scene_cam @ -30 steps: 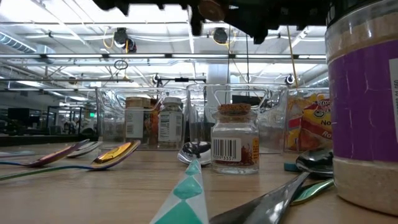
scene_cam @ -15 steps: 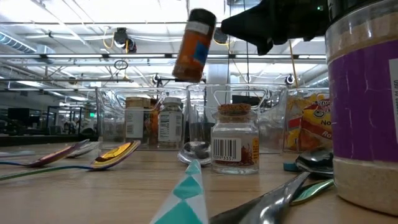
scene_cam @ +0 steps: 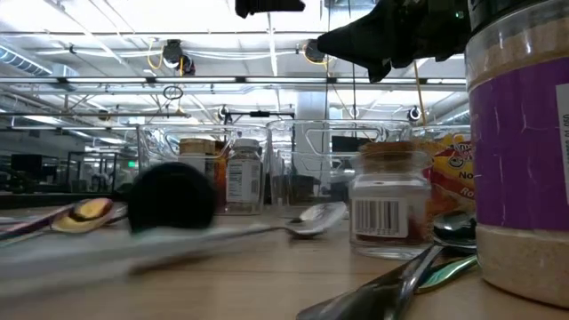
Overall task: Pick & Place Food Item
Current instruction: Put the orange seasoning bottle into the left transparent bin
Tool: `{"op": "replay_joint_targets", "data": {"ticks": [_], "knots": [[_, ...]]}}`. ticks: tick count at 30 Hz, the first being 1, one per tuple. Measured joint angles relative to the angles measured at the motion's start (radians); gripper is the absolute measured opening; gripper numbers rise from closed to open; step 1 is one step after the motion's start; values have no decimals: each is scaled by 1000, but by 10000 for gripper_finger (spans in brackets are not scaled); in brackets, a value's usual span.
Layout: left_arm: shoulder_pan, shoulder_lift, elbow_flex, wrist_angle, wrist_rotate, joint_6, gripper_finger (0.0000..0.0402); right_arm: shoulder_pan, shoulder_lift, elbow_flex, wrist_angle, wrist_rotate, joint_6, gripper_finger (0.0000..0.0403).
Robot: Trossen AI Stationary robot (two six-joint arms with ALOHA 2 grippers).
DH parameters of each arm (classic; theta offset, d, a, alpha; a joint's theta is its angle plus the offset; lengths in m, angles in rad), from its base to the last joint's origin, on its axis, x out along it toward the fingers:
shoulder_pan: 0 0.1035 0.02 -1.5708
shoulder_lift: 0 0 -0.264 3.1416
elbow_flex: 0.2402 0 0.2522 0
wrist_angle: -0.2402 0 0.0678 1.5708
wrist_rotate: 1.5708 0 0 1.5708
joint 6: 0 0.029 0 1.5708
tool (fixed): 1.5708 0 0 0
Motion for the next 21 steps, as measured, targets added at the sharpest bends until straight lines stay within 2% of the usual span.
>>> {"op": "replay_joint_targets", "data": {"ticks": [5, 8, 13, 15, 17, 21], "knots": [[0, 0, 0, -77, 0, -6, 363, 0, 0, 0, -4, 0, 6, 32], [-6, 0, 0, -219, 21, -3, 363, 0, 0, 0, -6, 1, 25, 37], [-53, 20, 0, -554, 202, -63, 363, 0, 0, 0, -20, 1, 26, 47], [-97, 43, -1, -648, 218, -65, 363, 0, 0, 0, -20, 1, 26, 51], [-140, 69, -2, -681, 211, -70, 363, 0, 0, 0, -21, 1, 22, 54], [-215, 142, -15, -615, 203, -67, 363, 0, 0, 0, -27, 1, 21, 59]]}}
